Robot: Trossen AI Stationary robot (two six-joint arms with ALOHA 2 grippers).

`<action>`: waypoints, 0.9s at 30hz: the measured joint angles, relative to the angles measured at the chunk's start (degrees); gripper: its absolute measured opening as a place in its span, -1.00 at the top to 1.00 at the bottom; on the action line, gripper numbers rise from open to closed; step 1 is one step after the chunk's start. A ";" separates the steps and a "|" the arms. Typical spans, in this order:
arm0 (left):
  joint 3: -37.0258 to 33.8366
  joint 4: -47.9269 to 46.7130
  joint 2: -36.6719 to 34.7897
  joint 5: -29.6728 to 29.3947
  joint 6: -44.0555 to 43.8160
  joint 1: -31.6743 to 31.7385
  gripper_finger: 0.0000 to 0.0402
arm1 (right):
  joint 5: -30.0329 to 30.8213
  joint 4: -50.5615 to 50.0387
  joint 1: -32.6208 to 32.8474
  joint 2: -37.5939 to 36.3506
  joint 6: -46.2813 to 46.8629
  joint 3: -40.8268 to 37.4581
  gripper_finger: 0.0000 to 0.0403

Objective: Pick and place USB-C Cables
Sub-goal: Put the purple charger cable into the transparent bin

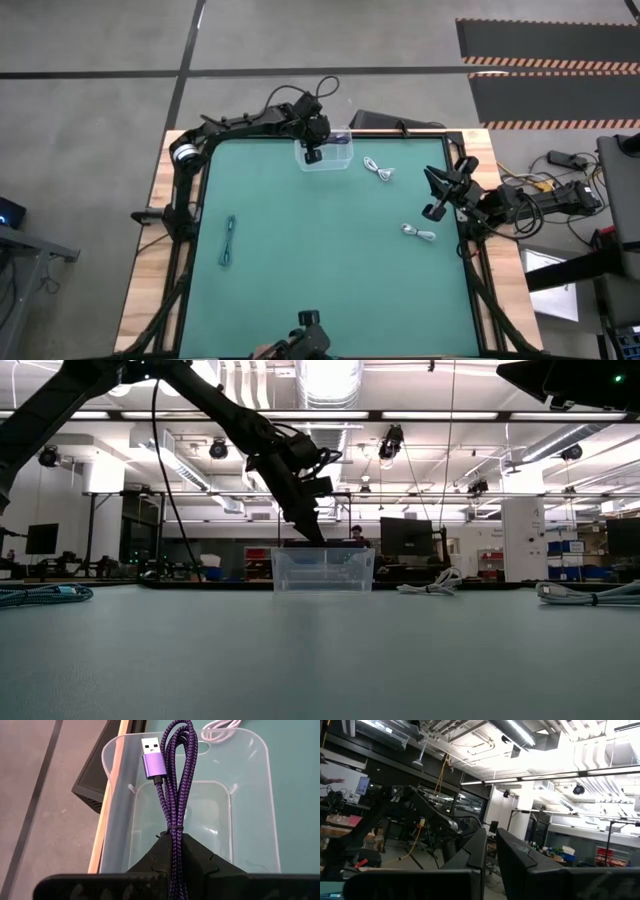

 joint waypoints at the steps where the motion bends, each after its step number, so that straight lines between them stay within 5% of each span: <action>1: -0.02 0.02 0.00 0.00 -0.02 0.00 0.95 | 0.00 0.00 -0.02 0.00 0.00 0.00 0.84; 27: -2.92 3.19 0.00 -0.02 -0.15 0.02 0.95 | -0.02 -0.04 0.00 0.00 -0.02 0.00 0.84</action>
